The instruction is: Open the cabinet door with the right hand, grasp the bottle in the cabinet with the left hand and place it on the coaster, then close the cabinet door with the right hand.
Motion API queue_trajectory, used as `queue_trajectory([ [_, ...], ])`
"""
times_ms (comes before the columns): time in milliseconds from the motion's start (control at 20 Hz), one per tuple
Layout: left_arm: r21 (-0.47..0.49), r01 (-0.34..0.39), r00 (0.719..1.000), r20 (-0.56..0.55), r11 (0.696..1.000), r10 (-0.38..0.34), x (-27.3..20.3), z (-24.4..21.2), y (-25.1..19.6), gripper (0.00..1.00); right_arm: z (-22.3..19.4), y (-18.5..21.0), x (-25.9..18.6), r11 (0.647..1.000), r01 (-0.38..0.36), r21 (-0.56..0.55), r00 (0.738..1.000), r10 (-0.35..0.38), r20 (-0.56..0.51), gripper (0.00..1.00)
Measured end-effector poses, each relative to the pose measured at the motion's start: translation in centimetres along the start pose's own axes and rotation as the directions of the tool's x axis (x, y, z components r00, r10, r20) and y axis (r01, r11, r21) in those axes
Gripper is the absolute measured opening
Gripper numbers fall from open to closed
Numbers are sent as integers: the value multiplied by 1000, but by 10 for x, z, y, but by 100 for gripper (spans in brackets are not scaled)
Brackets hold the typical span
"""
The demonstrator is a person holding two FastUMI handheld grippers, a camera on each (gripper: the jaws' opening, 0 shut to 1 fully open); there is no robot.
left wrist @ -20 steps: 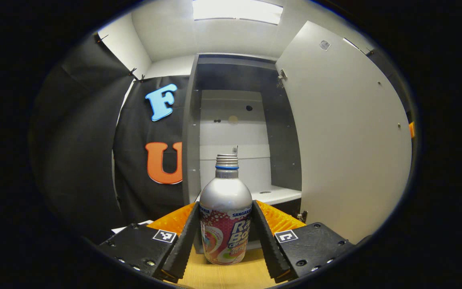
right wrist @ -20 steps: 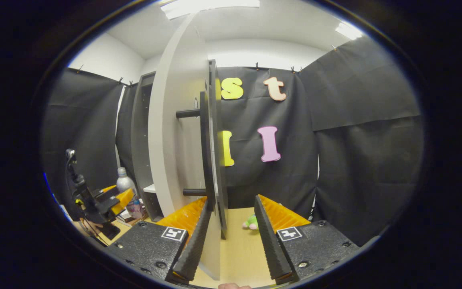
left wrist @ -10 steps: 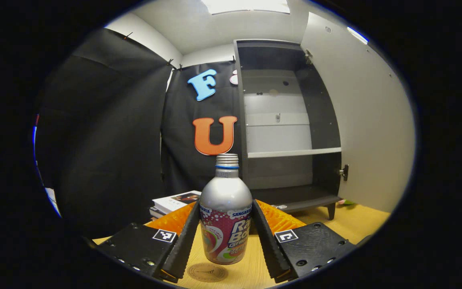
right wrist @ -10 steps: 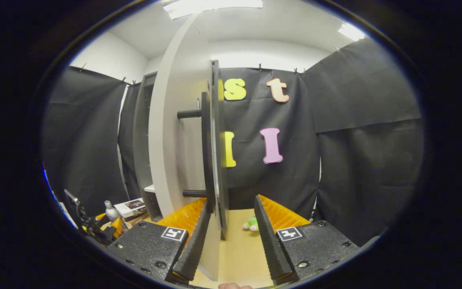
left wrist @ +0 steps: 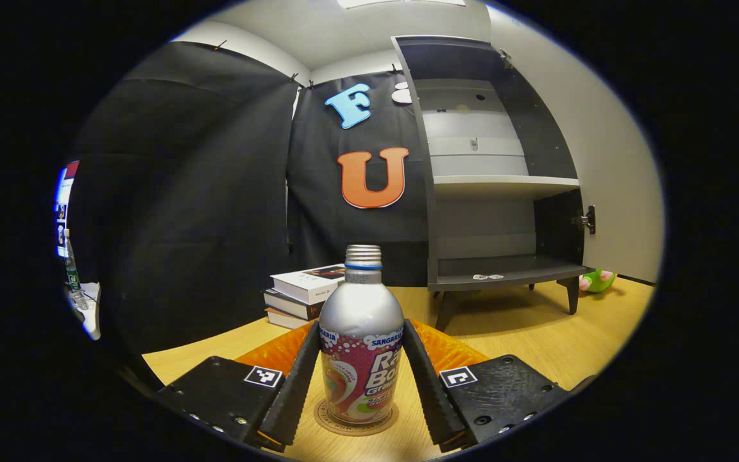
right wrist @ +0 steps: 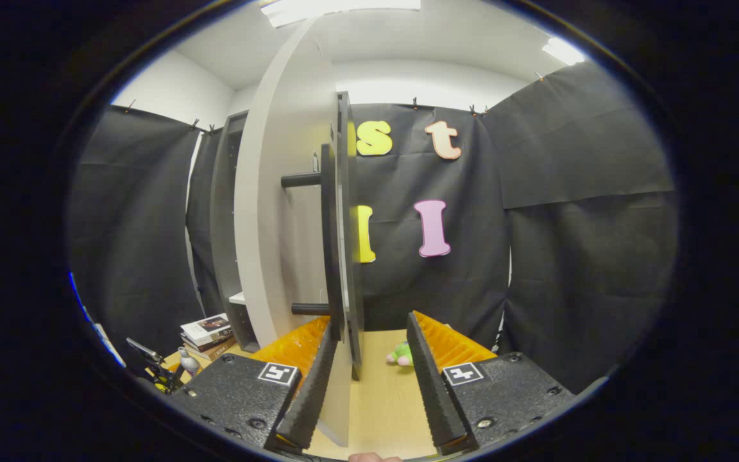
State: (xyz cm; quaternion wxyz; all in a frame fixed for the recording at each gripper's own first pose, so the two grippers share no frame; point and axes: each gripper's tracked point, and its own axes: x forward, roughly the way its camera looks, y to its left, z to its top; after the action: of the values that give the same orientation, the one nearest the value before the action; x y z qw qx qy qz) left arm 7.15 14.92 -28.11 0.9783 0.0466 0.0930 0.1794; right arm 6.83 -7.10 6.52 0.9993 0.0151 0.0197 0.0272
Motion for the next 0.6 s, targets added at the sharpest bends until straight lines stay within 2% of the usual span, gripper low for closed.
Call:
queue_trajectory([
  [100, -20, -13, 999, -30, 1000, 13, 4, -12, 4, 74, 2, 0, 0, 1000, 6, -11, 1000, -6, -3, 69],
  [150, -20, -14, 1000, -2, 1000, 14, 4, -6, 5, 74, 2, 0, 0, 1000, 8, -15, 1000, -8, -3, 68],
  [600, -1, -7, 1000, -8, 1000, 7, -7, -10, 3, 78, 1, 0, -2, 1000, 20, -21, 1000, -20, -9, 69],
])
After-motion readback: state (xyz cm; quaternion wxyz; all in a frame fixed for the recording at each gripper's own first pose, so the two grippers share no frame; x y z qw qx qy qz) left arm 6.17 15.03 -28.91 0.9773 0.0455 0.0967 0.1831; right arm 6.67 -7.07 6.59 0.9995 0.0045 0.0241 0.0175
